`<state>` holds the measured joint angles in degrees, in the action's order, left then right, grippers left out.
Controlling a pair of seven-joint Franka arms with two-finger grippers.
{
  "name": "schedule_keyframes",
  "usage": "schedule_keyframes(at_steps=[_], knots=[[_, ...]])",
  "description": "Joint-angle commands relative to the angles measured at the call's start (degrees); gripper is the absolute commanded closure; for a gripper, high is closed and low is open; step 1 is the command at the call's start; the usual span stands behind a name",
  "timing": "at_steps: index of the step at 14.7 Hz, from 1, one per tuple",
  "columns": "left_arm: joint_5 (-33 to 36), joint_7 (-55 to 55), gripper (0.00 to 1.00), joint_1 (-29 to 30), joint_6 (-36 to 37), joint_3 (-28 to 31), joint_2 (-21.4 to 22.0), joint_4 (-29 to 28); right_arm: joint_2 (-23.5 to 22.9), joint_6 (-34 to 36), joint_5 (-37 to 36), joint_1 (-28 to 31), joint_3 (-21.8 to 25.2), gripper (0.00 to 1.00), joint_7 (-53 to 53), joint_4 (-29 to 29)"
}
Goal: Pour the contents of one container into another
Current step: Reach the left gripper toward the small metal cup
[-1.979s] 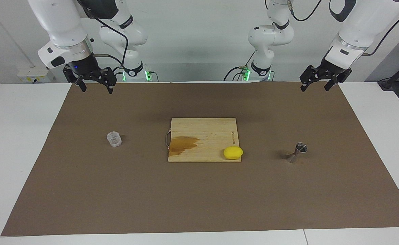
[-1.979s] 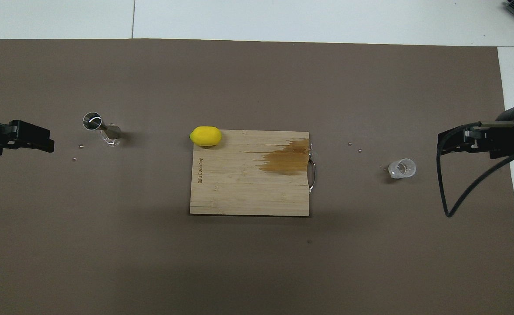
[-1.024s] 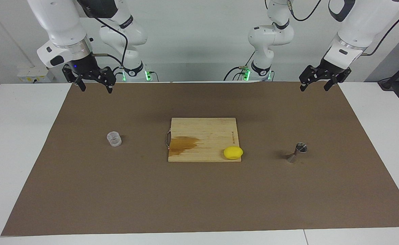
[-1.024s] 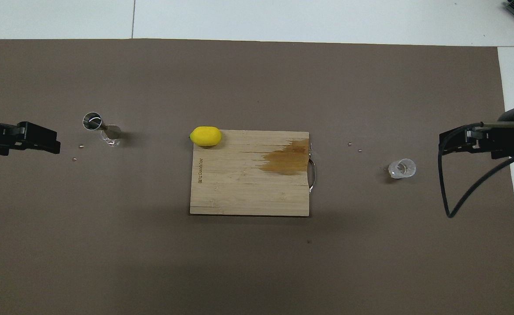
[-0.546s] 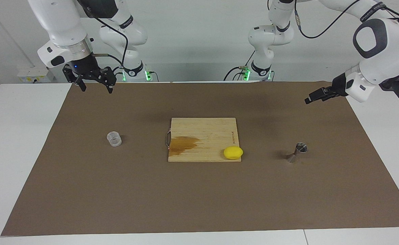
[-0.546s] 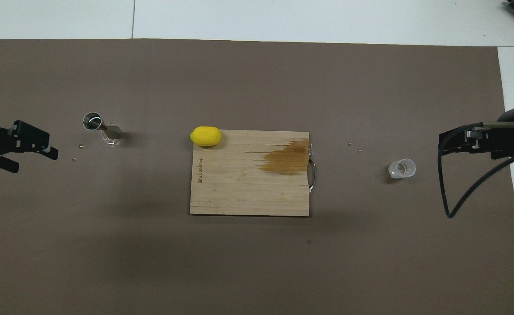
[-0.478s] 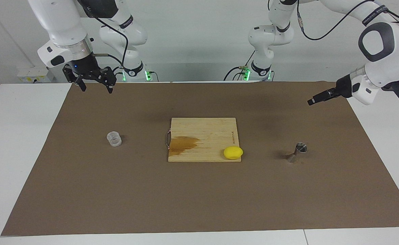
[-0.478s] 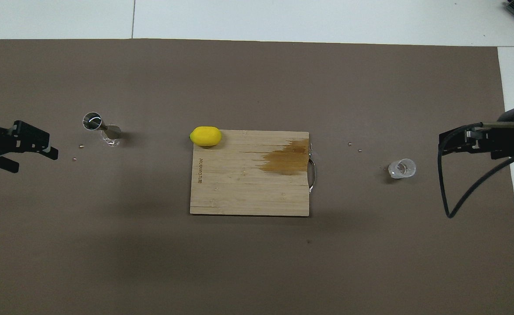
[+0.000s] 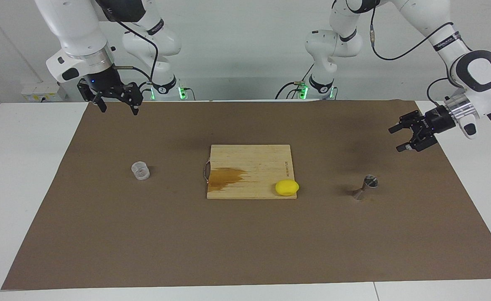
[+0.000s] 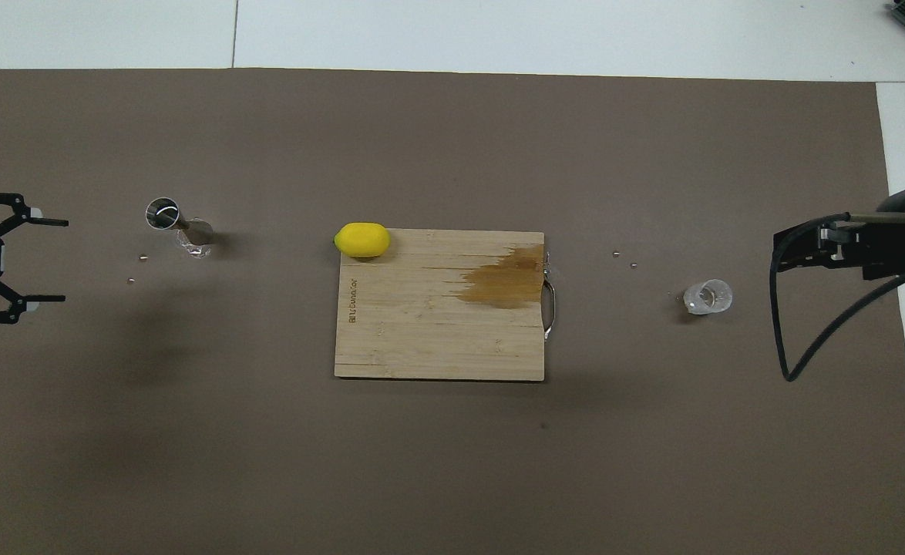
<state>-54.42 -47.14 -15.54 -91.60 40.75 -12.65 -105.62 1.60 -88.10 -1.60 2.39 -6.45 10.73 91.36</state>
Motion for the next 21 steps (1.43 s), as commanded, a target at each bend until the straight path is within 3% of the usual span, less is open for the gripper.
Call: schedule_keyframes(at_steps=[1,5,8,15,21], knots=[[-12.0,-11.6,0.0,-2.9,-8.2,2.8,1.0,-8.4,-0.8,0.2,-1.0,0.1,-0.3,0.03,0.0,-1.0],[-24.7,-16.2,0.0,-3.3,-15.7,2.3,1.5,-15.3,-0.4,0.5,-1.0,0.1,-0.3,0.03,-2.6,-0.2],[-33.5,-15.4,0.0,-7.6,-21.5,2.2,1.4,-19.0,-0.2,0.0,-1.0,0.0,-0.3,0.03,-2.6,0.0],[-40.7,-9.9,0.01,-12.1,-26.9,1.9,-0.3,-20.1,0.0,0.1,-0.8,0.1,-0.4,0.02,-2.6,0.5],[-43.5,-8.1,0.1,-13.8,-28.5,1.9,-1.3,-20.9,0.2,0.1,-0.9,0.0,-0.5,0.0,-2.6,0.7]])
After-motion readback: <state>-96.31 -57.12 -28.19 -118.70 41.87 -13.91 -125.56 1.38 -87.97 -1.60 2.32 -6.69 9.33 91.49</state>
